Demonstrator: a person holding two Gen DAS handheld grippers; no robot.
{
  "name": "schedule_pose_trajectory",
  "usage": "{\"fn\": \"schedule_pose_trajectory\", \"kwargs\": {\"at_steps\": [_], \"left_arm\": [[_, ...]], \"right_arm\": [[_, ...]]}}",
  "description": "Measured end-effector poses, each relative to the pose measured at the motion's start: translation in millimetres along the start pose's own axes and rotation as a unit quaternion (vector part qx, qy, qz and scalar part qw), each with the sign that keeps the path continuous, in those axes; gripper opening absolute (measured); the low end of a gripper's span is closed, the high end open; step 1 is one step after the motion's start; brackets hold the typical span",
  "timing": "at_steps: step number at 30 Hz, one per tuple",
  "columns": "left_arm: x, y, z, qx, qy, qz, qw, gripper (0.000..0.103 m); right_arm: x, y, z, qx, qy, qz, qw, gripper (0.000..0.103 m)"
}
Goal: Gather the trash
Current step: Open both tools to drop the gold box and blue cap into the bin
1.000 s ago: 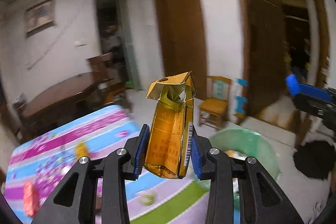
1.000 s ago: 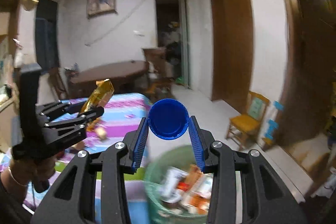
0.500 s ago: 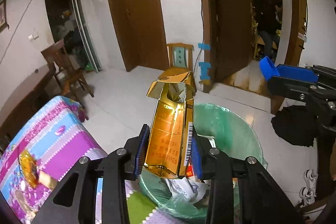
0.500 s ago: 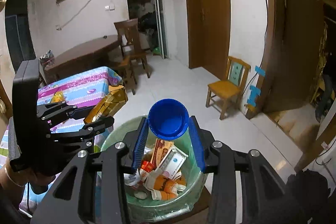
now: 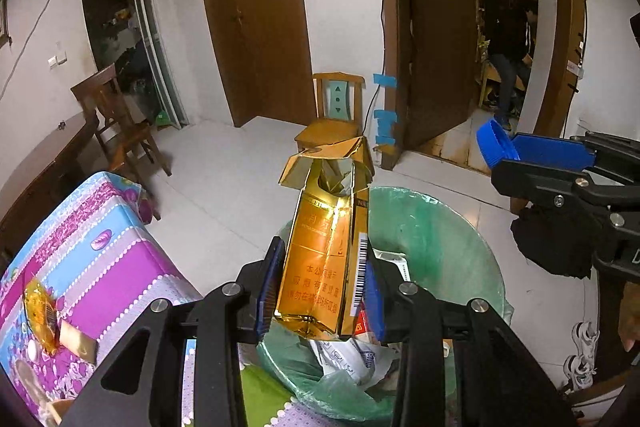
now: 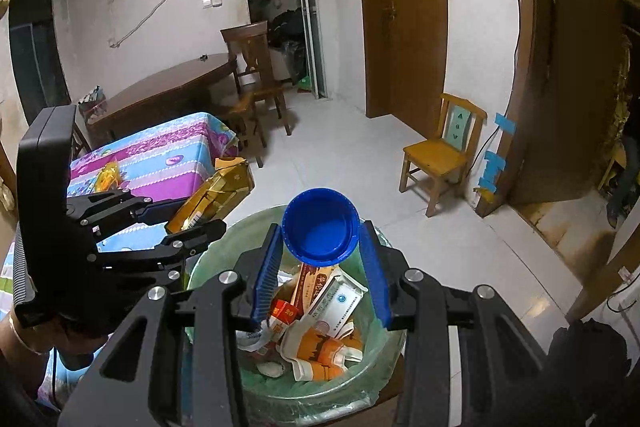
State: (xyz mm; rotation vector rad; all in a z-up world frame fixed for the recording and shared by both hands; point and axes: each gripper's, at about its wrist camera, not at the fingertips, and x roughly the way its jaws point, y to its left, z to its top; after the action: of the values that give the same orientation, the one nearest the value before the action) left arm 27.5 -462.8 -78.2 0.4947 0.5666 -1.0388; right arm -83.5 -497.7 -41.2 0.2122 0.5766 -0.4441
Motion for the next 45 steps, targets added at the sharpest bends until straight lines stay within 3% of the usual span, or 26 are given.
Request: {"fn": "schedule_pose_trajectory", "kwargs": {"at_steps": [21, 24, 26, 39, 45], "left_arm": [[-3.9, -3.4, -0.1, -0.006, 0.003, -0.001, 1.0000, 0.038], [-3.4, -2.6, -0.7, -0.006, 0.003, -0.002, 1.0000, 0.047], [-4.1, -1.0, -1.8, -0.006, 0.002, 0.004, 1.0000, 0.063], [-14.9, 10.9, -12.8, -0.019, -0.004, 0.035, 0.9992, 0.064], [-31.0, 17.1, -36.3, -0.025, -0.004, 0.052, 0.9983, 0.069]], "right_arm": [[1.8, 4.5, -2.3, 0.006, 0.007, 0.010, 1.000, 0.038], [3.0, 2.4, -2.4, 0.010, 0.006, 0.016, 1.000, 0.039], [4.6, 0.4, -2.7, 0.016, 0.004, 0.016, 1.000, 0.058], [7.1, -6.0, -7.4, 0.036, 0.001, 0.021, 0.999, 0.059], [-9.4, 2.5, -14.2, 0.046, -0.040, 0.032, 0.998, 0.059]]}}
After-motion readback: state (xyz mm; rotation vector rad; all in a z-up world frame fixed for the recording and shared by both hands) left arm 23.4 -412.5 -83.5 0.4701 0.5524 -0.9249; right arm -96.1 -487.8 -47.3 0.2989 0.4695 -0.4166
